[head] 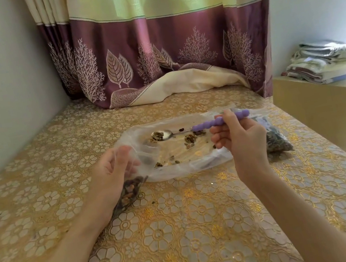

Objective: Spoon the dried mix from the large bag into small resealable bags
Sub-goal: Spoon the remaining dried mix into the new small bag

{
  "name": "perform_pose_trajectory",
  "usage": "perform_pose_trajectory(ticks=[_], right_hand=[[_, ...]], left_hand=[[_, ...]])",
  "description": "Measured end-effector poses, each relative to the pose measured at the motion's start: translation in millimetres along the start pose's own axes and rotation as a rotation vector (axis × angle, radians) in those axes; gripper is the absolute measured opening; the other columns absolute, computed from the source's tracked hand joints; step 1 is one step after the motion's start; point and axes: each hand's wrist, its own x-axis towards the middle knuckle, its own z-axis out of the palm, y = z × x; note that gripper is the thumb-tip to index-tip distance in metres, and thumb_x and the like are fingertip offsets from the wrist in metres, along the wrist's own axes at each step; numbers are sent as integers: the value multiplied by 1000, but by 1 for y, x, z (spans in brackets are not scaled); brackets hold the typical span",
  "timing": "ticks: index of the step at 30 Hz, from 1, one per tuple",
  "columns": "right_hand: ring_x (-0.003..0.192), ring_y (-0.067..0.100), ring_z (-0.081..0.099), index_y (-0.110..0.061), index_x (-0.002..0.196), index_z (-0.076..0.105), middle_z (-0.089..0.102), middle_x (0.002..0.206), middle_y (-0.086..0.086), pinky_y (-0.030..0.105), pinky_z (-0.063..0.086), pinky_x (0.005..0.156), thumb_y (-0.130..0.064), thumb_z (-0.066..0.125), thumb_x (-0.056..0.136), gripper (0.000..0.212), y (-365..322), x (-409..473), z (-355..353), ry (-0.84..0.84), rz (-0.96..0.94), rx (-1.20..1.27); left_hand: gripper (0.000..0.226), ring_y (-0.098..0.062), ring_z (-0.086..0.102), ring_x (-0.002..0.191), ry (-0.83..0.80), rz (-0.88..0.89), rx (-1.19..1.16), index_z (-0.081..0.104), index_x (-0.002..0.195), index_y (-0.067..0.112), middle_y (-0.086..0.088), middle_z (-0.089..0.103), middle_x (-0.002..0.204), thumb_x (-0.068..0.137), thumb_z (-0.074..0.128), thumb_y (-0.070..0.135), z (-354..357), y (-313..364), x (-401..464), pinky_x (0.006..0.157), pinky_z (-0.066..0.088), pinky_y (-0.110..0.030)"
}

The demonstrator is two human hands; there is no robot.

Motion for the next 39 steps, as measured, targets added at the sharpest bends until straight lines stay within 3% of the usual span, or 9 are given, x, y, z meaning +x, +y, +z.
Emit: perform_pose_trajectory(ticks=[9,12,14,16,20,26,33,36,39], right_hand=[[58,17,58,-4,83,63,74,75,11,22,50,52,-6,47,97,21,-24,-4,26,-385,-92,-58],[59,16,59,-4,88,62,74,77,10,23,51,54,-3,44,97,19,-30,-1,29,-447,-112,-74],[57,14,60,-5,87,63,73,70,3,21,50,53,-5,46,97,20,-32,4,26,-380,-104,-63],[54,13,59,-5,82,64,71,66,3,21,50,52,-8,50,96,20,-28,10,19,-256,-61,-45],[50,12,58,-4,71,63,69,58,3,18,50,49,-10,49,96,29,-8,19,-4,-25,69,-72],[41,10,54,1,68,59,67,54,7,17,44,39,-7,46,93,29,19,21,-31,60,241,-155],[40,7,55,2,65,60,68,53,7,14,45,39,-7,45,94,34,29,31,-36,104,307,-135],[38,6,56,2,65,60,66,50,5,13,46,38,-8,46,96,36,34,39,-36,164,298,-118],[39,7,57,1,66,61,66,50,6,14,47,39,-10,47,97,36,38,45,-34,190,263,-132]], left_hand=[[44,-2,64,65,-12,-23,-50,63,90,23,10,71,83,78,42,60,-1,3,0,58,48,-9],[46,-11,67,72,0,-51,-87,62,88,19,5,71,84,79,44,61,-5,5,1,71,55,-26],[53,-19,67,79,24,-46,-102,62,93,17,1,71,87,77,45,64,-8,6,1,81,54,-42],[55,-21,66,82,49,-38,-111,61,98,15,0,71,89,77,46,64,-10,8,1,85,52,-47],[49,-17,66,82,67,-23,-92,61,97,17,2,71,88,80,45,61,-12,10,2,86,52,-43],[38,3,61,72,1,122,194,58,87,30,8,66,77,88,31,57,-7,5,-2,65,44,-20],[53,12,57,80,-65,101,239,54,100,40,28,63,82,79,24,78,-3,-2,-1,71,42,-19],[54,12,56,82,-130,58,293,52,113,35,19,64,90,83,24,69,-2,-5,-1,77,45,-21],[55,-3,63,78,-148,62,327,52,116,32,11,66,89,82,26,66,-3,-5,-3,73,51,-28]])
